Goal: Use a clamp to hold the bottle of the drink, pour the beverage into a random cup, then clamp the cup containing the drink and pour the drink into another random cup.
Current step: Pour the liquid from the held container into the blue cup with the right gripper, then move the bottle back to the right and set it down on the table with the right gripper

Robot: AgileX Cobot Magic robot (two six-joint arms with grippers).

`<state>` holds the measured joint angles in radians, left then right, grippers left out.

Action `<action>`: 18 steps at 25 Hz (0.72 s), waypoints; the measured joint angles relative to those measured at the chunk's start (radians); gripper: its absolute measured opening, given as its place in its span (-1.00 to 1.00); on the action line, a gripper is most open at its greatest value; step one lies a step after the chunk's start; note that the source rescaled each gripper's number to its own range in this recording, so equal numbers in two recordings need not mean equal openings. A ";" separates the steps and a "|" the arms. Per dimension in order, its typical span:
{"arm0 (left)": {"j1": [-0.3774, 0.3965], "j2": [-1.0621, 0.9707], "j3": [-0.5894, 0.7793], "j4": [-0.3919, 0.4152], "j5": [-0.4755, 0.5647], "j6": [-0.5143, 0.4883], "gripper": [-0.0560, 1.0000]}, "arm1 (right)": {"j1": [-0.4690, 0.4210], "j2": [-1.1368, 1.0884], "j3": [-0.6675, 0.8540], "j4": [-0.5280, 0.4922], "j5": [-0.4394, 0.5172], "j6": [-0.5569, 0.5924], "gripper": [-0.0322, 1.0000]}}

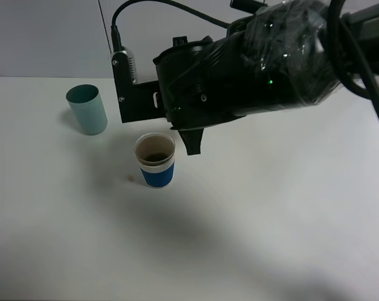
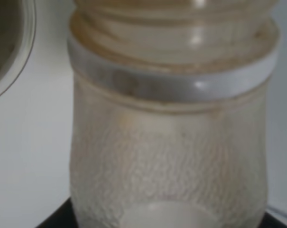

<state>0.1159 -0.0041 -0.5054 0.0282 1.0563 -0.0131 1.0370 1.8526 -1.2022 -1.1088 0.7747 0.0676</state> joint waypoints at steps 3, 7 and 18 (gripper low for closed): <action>0.000 0.000 0.000 0.000 0.000 0.000 1.00 | -0.018 -0.024 0.000 0.034 -0.004 0.059 -0.93; 0.000 0.000 0.000 0.000 0.000 0.000 1.00 | -0.057 -0.079 0.000 0.095 -0.037 0.123 -0.93; 0.000 0.000 0.000 0.000 0.000 0.000 1.00 | -0.138 -0.175 0.000 0.270 -0.126 0.190 -0.93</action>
<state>0.1159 -0.0041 -0.5054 0.0282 1.0563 -0.0131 0.8988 1.6771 -1.2022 -0.8391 0.6484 0.2575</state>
